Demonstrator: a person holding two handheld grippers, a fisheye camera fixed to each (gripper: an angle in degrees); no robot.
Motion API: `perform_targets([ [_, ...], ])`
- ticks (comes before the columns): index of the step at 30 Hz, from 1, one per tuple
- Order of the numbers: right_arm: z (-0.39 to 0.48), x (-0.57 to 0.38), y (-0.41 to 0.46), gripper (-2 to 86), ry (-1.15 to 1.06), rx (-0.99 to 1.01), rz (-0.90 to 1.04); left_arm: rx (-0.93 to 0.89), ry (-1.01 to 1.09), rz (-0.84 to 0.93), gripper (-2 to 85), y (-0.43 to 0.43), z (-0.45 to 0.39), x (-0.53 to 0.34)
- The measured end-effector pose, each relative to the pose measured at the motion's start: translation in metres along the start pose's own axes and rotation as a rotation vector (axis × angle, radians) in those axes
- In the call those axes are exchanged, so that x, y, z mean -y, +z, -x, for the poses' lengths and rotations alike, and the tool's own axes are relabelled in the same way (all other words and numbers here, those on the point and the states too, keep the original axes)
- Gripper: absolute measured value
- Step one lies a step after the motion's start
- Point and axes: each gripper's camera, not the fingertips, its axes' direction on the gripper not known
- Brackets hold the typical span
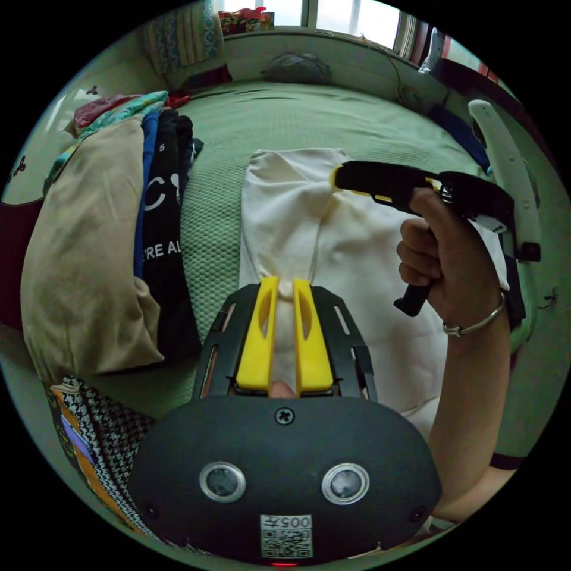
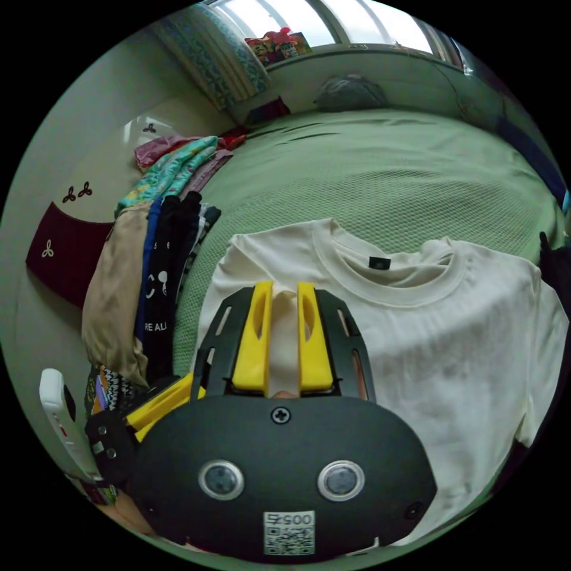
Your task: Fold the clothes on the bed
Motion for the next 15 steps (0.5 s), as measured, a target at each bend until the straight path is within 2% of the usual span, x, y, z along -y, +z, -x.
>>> perform_targets([
  [7, -0.021, -0.001, -0.006, 7.6, 0.044, 0.065, -0.008, 0.025, 0.01, 0.033, 5.0, 0.009, -0.007, 0.007],
  [15, -0.031, -0.005, -0.008, 8.1, 0.037, 0.053, 0.011, -0.009, 0.01, 0.046, 4.8, 0.013, -0.02, 0.013],
])
